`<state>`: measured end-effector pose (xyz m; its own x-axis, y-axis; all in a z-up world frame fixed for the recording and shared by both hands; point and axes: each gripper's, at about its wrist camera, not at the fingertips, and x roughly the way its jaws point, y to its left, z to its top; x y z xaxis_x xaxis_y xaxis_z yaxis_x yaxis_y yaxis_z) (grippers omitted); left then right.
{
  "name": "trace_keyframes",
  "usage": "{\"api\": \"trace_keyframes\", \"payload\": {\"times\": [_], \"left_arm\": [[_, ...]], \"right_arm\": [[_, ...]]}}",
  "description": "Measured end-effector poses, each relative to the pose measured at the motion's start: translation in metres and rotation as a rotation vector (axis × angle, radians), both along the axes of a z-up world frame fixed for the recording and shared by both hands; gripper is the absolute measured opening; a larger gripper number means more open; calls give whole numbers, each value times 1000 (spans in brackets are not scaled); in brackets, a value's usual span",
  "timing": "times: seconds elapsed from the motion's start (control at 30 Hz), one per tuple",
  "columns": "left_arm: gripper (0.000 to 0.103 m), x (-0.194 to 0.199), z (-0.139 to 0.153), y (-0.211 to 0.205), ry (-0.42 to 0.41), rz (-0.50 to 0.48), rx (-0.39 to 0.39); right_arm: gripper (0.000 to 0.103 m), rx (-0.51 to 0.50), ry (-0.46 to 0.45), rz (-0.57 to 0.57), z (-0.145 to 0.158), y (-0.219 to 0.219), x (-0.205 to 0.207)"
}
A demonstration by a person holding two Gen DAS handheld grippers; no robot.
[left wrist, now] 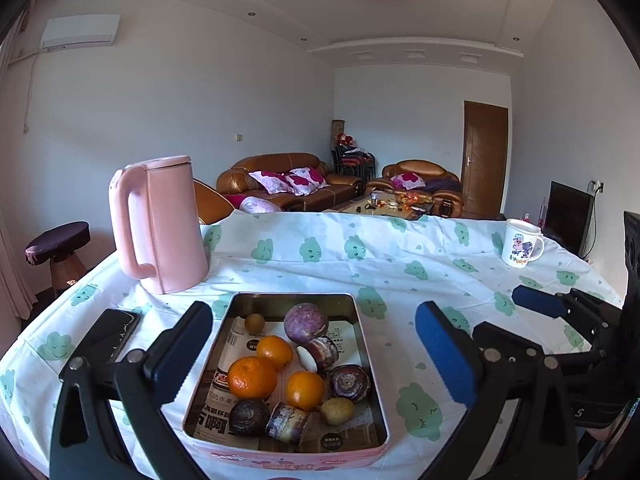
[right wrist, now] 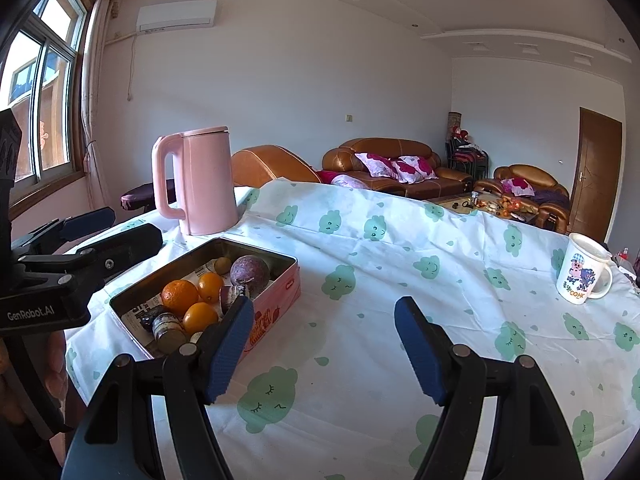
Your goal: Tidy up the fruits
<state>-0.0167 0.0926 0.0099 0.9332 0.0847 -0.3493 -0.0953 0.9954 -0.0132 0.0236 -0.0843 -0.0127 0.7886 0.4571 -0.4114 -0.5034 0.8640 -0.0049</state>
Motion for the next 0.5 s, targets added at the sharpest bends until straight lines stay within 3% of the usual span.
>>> {"api": "trace_keyframes", "payload": {"times": [0.5], "left_arm": [[103, 1, -3, -2, 6, -17, -31]], "right_arm": [[74, -1, 39, -25, -16, -15, 4]]}}
